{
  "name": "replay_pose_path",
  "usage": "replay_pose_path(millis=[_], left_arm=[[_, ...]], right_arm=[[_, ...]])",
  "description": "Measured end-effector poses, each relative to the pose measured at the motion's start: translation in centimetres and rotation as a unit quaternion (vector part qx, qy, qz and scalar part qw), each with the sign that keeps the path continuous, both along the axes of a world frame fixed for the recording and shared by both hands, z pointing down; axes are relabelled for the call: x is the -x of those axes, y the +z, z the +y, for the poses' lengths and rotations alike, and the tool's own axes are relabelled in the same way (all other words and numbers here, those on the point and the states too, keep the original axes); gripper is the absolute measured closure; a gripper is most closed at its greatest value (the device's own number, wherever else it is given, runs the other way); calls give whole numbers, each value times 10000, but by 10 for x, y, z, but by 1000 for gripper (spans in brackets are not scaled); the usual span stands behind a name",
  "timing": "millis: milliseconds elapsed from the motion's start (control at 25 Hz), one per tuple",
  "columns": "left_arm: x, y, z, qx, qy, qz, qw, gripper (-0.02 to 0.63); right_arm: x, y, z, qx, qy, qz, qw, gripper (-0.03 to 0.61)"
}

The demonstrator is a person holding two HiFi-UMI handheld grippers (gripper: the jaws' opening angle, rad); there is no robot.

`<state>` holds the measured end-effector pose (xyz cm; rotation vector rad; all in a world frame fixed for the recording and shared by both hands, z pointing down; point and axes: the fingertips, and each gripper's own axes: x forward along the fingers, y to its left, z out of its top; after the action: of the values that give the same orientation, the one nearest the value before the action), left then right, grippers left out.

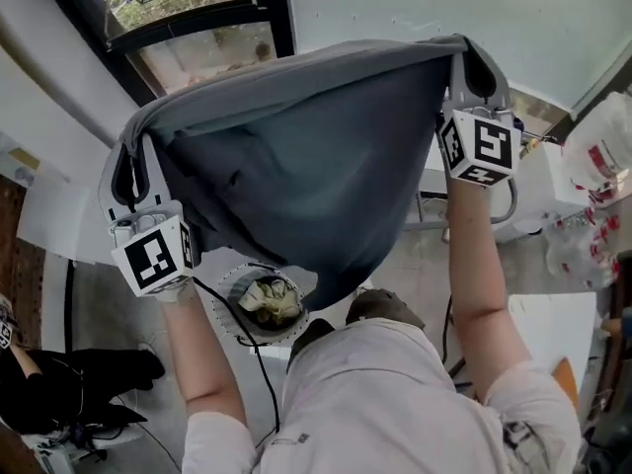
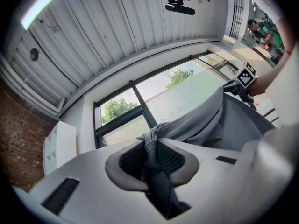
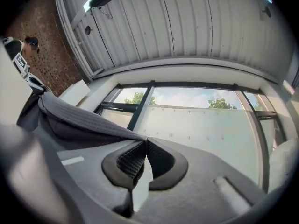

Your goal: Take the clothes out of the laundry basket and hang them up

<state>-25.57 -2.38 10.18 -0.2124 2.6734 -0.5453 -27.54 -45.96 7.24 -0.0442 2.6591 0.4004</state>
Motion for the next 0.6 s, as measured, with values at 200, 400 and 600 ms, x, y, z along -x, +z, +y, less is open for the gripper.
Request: replay_pose_path(millis=[200, 400, 600], left_arm=[[92, -20, -74, 216, 319, -30, 9993, 551], [187, -36, -136, 305, 429, 104, 9986, 551], [267, 0, -180, -81, 559, 736, 9957, 549]], right_arm=[[72, -18, -76, -6, 338, 105, 9994, 568], [149, -26, -135, -117, 564, 301, 9979, 568], [214, 28, -170, -363, 554, 980, 9930, 568]])
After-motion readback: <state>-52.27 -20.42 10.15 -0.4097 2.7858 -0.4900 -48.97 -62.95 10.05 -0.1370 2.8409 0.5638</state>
